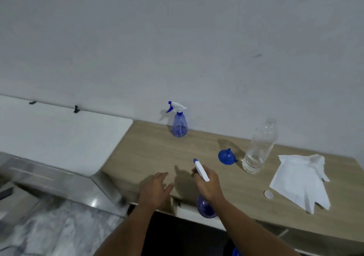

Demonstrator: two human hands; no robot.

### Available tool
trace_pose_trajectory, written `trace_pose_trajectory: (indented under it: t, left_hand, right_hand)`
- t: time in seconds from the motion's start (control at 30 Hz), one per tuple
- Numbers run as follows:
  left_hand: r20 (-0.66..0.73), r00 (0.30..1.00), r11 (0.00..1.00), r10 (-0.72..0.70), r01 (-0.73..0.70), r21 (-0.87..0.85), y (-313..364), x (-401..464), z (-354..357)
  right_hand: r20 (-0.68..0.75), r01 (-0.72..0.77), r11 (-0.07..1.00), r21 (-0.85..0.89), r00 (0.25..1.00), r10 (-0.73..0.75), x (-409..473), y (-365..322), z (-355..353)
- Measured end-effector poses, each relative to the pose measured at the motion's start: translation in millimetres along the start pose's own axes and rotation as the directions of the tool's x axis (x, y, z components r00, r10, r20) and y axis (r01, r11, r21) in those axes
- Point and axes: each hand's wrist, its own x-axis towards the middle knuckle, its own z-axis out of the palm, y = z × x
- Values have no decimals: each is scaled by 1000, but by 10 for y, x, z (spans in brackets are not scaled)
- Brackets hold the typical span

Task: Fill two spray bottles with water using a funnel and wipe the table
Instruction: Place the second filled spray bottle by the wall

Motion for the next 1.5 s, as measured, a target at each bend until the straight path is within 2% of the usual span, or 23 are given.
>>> trace_pose_trajectory:
  t: [0.13,0.2,0.33,0.67,1.03,1.27,1.5]
  left_hand:
    - [-97,989,993,-111,106,-56,-338,-46,-259]
    - [-125,983,989,-132,122,-88,-432,-69,-355]
    - [-171,975,984,-139,117,-133,-533,-59,-477]
    - [-171,973,973,-155,120,-196,-540,16,-570]
    - [-117,979,975,-167,146,-166,-552,114,-587]
    - [-53,985,972,-167,155,-177,-659,163,-551]
    - [118,981,959,-156,178,-220,-546,418,-636]
  right_hand:
    - [103,52,994,-99,994,-42,-115,-4,402]
    - [141,15,990,-141,990,5,-141,-31,559]
    - [154,-94,967,-236,979,133,-107,-97,719]
    - [151,-95,955,-281,978,142,-76,-166,716]
    - [118,-82,966,-243,986,114,-19,-197,739]
    - [118,-170,975,-147,975,187,134,-177,868]
    - [88,-18,999,-37,996,21,559,-523,1003]
